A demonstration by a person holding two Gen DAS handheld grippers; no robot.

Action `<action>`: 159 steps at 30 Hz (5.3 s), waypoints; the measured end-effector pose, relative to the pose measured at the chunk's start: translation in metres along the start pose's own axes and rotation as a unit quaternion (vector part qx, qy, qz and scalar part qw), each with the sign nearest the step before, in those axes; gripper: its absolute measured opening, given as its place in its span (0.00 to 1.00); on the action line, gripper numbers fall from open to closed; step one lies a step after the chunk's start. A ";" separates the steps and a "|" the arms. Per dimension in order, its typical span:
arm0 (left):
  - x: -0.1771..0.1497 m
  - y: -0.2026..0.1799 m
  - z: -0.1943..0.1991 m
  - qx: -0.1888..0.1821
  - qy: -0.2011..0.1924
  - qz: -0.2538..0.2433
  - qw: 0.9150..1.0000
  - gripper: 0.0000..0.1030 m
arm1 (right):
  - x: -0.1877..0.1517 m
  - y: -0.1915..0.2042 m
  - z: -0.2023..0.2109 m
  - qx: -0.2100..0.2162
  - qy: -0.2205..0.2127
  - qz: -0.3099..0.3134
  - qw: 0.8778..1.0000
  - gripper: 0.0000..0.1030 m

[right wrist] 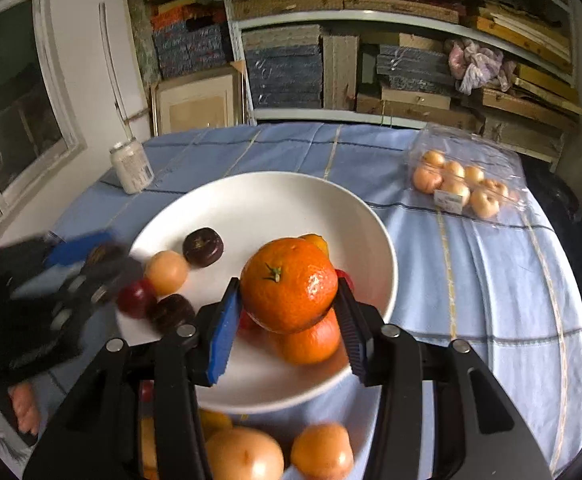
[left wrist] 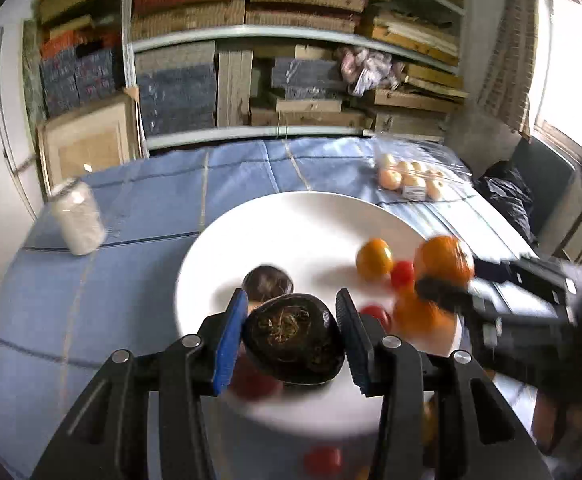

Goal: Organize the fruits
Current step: 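Carry brown fruit and orange onto the white plate and open both tools, then grasp a red tomato with the left tool while the right tool grasps a small tan fruit, then carry tomato and tan fruit over the white plate and open both tools, then grasp a striped round fruit with the left tool while the right tool grasps a pinkish-tan fruit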

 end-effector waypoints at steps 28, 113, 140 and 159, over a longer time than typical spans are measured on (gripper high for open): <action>-0.179 0.053 0.147 0.090 -0.022 0.013 0.996 0.85 | -0.110 -0.030 0.109 -0.029 -0.073 -0.044 0.996 0.86; -0.099 0.051 0.116 0.107 -0.031 0.006 0.994 0.28 | -0.065 0.080 0.084 0.062 -0.035 0.053 0.996 0.26; -0.101 0.021 0.071 0.018 0.006 0.053 0.998 0.74 | -0.081 -0.011 0.107 0.004 -0.085 -0.002 0.996 0.69; -0.164 -0.087 0.080 -0.015 0.014 -0.097 0.995 0.74 | -0.121 -0.051 0.107 -0.026 -0.050 -0.056 0.997 0.77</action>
Point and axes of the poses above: each gripper's, at about its wrist camera, not at the fingertips, and z roughly against the way its jaws point, y to its left, x to its top, the point moved 8 cm from there along -z, roughly the way its jaws point
